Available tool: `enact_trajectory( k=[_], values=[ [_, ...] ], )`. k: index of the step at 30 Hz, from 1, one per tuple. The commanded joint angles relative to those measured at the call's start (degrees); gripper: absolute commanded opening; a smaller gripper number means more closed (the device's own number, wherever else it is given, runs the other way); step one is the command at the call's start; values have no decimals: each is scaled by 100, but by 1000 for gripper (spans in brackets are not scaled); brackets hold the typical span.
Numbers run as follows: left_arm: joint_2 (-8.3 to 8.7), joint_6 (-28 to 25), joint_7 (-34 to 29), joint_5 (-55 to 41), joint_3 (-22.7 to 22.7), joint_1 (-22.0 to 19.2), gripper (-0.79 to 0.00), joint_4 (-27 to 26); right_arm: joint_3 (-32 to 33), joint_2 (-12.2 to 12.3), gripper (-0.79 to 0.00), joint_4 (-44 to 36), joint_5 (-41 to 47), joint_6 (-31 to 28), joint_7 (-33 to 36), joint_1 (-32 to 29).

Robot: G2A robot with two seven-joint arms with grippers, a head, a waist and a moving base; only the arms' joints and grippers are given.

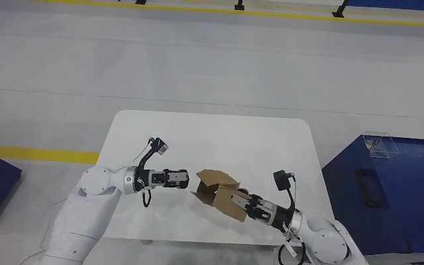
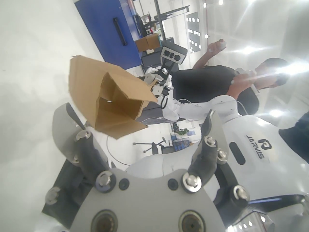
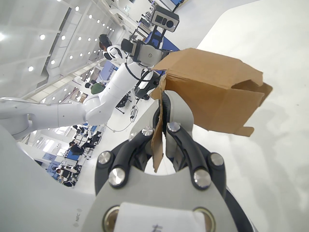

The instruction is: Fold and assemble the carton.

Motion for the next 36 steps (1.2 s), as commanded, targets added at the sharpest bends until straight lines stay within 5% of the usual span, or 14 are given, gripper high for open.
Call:
enact_trajectory(
  k=[1, 7, 14, 36],
  values=[
    [68, 149, 165, 612, -109, 156, 0, -309, 1, 5, -785, -15, 4, 83, 30, 27],
    [211, 489, 819, 2474, -230, 522, 0, -1254, -93, 14, -785, -29, 199, 315, 240, 165],
    [303, 1175, 868, 3537, -162, 708, 0, -1842, -286, 5, -785, -2, 142, 412, 249, 354],
    [299, 1361, 855, 3433, 468, 344, 0, -1588, -786, -20, -785, 118, 21, 156, 113, 615]
  ],
)
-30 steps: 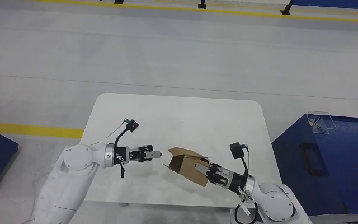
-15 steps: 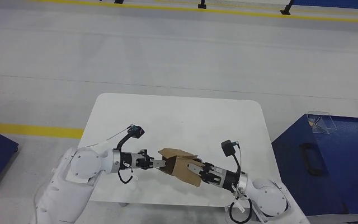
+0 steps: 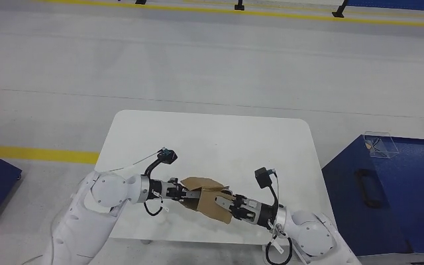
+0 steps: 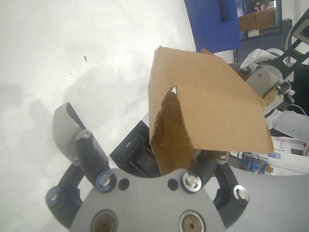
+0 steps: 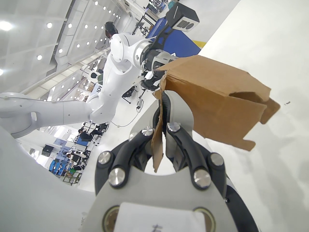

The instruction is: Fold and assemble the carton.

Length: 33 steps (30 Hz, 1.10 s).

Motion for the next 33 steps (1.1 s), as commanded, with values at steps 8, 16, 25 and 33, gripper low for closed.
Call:
enact_trajectory(
  k=[8, 16, 25, 33],
  values=[
    [-25, 7, 80, -106, 252, -163, -9, 183, 5, 12, -785, -2, 46, -146, -124, -44],
    [-9, -73, 131, -193, 309, -156, -191, 142, 20, 32, -785, 14, 206, -238, -39, -64],
    [28, -159, 180, -277, 292, -96, -785, 80, -28, 40, -785, 1, 268, -226, -51, -45],
    [81, -416, 290, -513, 143, 64, -785, -43, -46, 35, 0, 98, 195, -195, -288, -53]
  ],
)
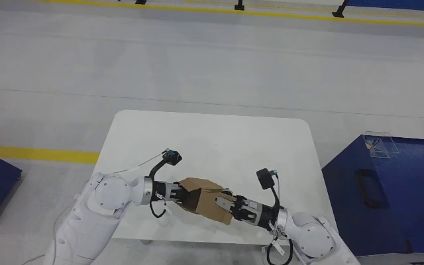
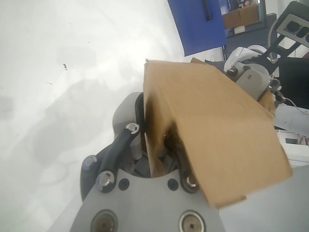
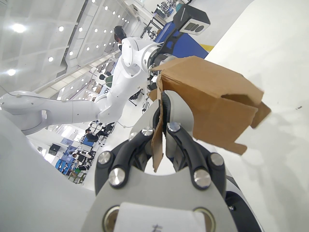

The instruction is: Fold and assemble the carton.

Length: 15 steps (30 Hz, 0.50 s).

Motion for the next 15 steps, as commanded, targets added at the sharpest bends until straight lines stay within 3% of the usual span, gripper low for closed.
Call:
enact_trajectory(
  k=[1, 15],
  values=[
    [12, -14, -1, -53, -23, 22, -785, 7, 2, -4, 0, 21, 15, 0, -109, -20],
    [7, 116, 132, -666, -84, -14, -785, 214, 316, 9, 0, 75, 387, -70, -563, -170]
  ],
)
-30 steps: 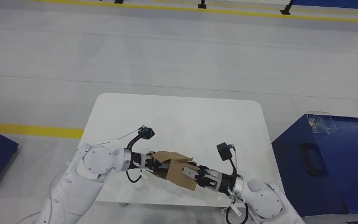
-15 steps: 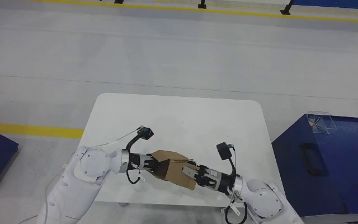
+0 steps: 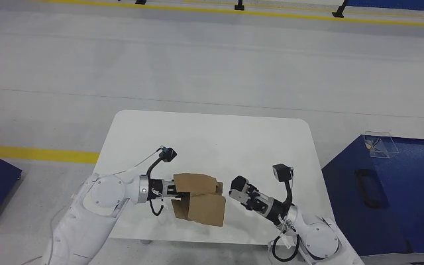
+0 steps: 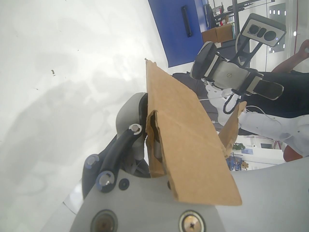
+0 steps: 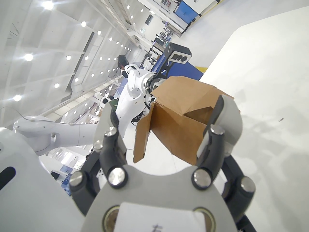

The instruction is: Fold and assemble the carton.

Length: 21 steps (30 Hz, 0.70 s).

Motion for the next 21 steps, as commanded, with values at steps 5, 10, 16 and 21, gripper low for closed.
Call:
enact_trajectory(
  k=[5, 10, 16, 21],
  values=[
    [-15, 396, -52, -212, 70, 9, -785, 108, -11, -8, 0, -74, -292, 110, -201, -34],
    [-178, 2174, -822, -1533, 492, -735, -785, 1125, 348, -21, 0, -219, -908, 190, -1235, -271],
    [-520, 2943, -1386, -3350, 1035, -1443, -785, 2576, 516, -52, 0, -457, -1339, 321, -2067, -608],
    [-666, 3585, -1464, -4015, 1226, -1629, -785, 3134, 516, -52, 0, -457, -1339, 321, -2067, -608]
  ],
)
